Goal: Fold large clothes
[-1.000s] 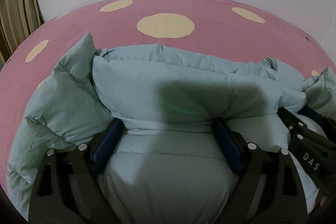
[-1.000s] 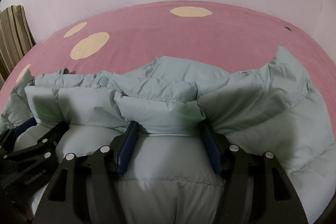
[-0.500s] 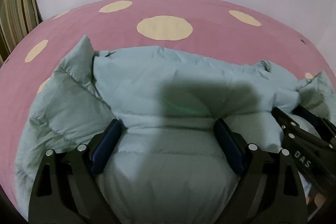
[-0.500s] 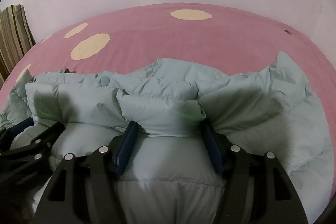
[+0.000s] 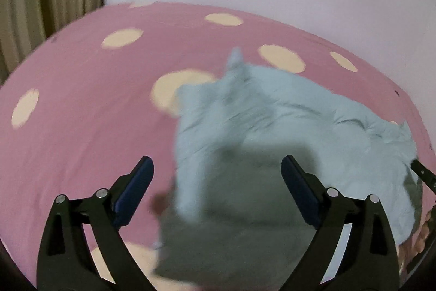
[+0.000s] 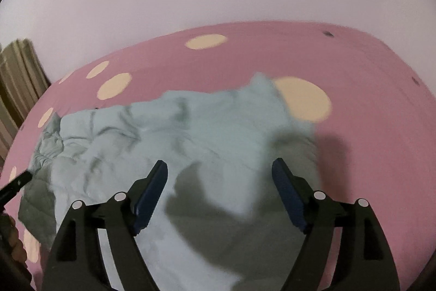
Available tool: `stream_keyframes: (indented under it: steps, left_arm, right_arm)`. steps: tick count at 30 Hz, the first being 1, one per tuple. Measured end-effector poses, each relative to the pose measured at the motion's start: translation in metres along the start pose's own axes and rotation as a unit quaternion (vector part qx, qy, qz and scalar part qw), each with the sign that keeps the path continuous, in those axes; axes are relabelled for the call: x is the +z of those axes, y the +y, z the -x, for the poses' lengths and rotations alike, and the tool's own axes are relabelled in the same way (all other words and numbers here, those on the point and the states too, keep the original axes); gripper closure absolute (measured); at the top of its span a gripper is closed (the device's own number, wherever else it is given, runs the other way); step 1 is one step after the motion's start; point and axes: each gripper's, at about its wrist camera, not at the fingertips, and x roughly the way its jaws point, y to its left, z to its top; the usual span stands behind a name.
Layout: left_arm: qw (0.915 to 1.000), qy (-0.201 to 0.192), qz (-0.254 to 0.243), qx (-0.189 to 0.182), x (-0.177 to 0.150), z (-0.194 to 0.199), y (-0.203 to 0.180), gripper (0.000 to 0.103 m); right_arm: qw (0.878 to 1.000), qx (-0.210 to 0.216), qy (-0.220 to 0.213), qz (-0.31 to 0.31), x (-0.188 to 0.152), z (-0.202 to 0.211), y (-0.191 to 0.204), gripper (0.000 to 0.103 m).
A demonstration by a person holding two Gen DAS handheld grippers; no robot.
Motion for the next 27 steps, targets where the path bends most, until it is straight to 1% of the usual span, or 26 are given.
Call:
stream_keyframes:
  steps: [3, 5, 6, 8, 10, 13, 16, 17, 18, 19, 20, 21, 23, 24, 25, 26, 27]
  left_arm:
    - [0.9992, 0.020, 0.033, -0.016, -0.013, 0.000, 0.025, 0.008]
    - [0.9972, 0.033, 0.056, -0.038, -0.023, -0.001, 0.038, 0.008]
    - [0.9953, 0.041, 0.067, -0.056, -0.027, -0.003, 0.041, 0.008]
    - [0.9913, 0.054, 0.081, -0.089, -0.032, -0.007, 0.043, 0.008]
    - [0.9873, 0.061, 0.092, -0.115, -0.034, -0.011, 0.041, 0.008]
    - [0.9835, 0.058, 0.103, -0.137, -0.034, -0.017, 0.038, 0.008]
    - [0.9798, 0.052, 0.130, -0.143, -0.033, -0.021, 0.038, 0.009]
    - [0.9790, 0.049, 0.138, -0.141, -0.033, -0.021, 0.041, 0.015]
    - [0.9799, 0.048, 0.142, -0.131, -0.033, -0.021, 0.040, 0.021]
    - [0.9810, 0.049, 0.142, -0.122, -0.033, -0.022, 0.039, 0.030]
    - [0.9811, 0.048, 0.143, -0.121, -0.033, -0.022, 0.039, 0.040]
    - [0.9804, 0.048, 0.145, -0.125, -0.034, -0.022, 0.039, 0.043]
    - [0.9788, 0.048, 0.149, -0.132, -0.035, -0.020, 0.041, 0.061]
    - [0.9771, 0.048, 0.153, -0.141, -0.035, -0.019, 0.041, 0.065]
    - [0.9764, 0.046, 0.154, -0.144, -0.035, -0.018, 0.041, 0.072]
    - [0.9764, 0.043, 0.156, -0.144, -0.035, -0.016, 0.042, 0.077]
    - [0.9766, 0.040, 0.156, -0.142, -0.034, -0.014, 0.043, 0.079]
  right_arm:
    - [0.999, -0.001, 0.018, -0.037, -0.009, 0.003, -0.033, 0.025]
    - [0.998, 0.005, 0.030, -0.060, -0.016, 0.001, -0.048, 0.025]
    - [0.996, 0.019, 0.041, -0.078, -0.021, -0.001, -0.056, 0.025]
    - [0.992, 0.042, 0.056, -0.102, -0.028, -0.006, -0.063, 0.025]
    - [0.990, 0.054, 0.066, -0.113, -0.032, -0.011, -0.064, 0.025]
    - [0.988, 0.062, 0.076, -0.118, -0.037, -0.020, -0.063, 0.020]
    - [0.990, 0.063, 0.074, -0.104, -0.038, -0.024, -0.059, 0.018]
    - [0.991, 0.060, 0.074, -0.096, -0.039, -0.024, -0.057, 0.019]
    - [0.991, 0.057, 0.074, -0.091, -0.038, -0.024, -0.055, 0.019]
    - [0.992, 0.055, 0.073, -0.087, -0.039, -0.024, -0.053, 0.024]
    - [0.992, 0.059, 0.073, -0.084, -0.039, -0.024, -0.052, 0.034]
    - [0.992, 0.064, 0.076, -0.083, -0.040, -0.024, -0.050, 0.038]
    - [0.991, 0.074, 0.075, -0.082, -0.042, -0.024, -0.046, 0.056]
    - [0.990, 0.084, 0.076, -0.082, -0.042, -0.023, -0.044, 0.060]
    - [0.989, 0.093, 0.077, -0.083, -0.043, -0.023, -0.041, 0.067]
    - [0.989, 0.098, 0.077, -0.084, -0.043, -0.022, -0.041, 0.073]
    - [0.988, 0.103, 0.076, -0.084, -0.044, -0.021, -0.039, 0.075]
